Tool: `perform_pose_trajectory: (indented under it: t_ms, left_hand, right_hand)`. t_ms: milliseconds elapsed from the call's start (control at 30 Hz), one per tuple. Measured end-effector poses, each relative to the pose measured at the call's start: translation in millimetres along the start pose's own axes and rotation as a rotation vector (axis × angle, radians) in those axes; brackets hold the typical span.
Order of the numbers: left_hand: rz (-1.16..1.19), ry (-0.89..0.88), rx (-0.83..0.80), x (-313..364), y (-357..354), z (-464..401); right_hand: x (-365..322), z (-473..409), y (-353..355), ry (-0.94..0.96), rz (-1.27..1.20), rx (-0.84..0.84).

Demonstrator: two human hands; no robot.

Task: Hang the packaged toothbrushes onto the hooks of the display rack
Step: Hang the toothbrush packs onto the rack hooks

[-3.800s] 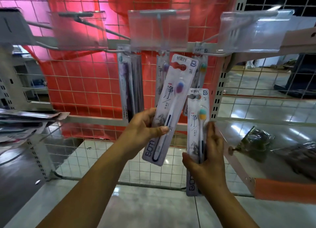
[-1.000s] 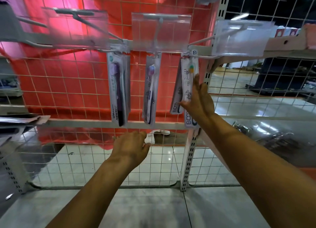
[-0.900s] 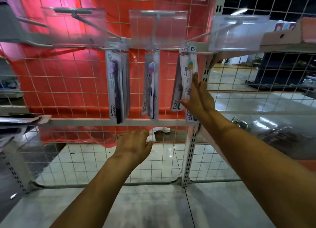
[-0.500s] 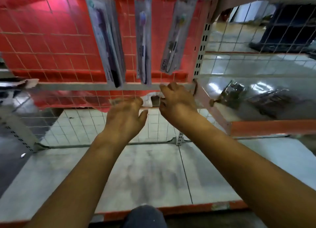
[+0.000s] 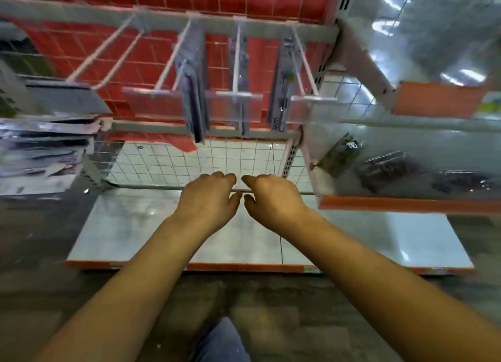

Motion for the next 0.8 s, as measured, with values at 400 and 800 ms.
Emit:
perform_pose_trajectory:
  t_ms: [400, 800]
  left_hand:
    - [-0.013, 0.095, 0.044, 17, 149, 102]
    - [-0.013, 0.278, 0.13, -126, 225, 126]
  right_hand:
    - [-63, 68, 154, 0.136, 0.002, 0.04]
    - [-202, -8, 190, 0.289, 0.057, 0.049]
Point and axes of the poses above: each hand's wrist, its own z-axis away from the middle knuckle, its own y-axis out of the back of the hand, x = y × z, the point moved 3 cm from there along -z, towards the middle knuckle, and after that the axes turned 10 degrees about z, right-handed, at the moved point
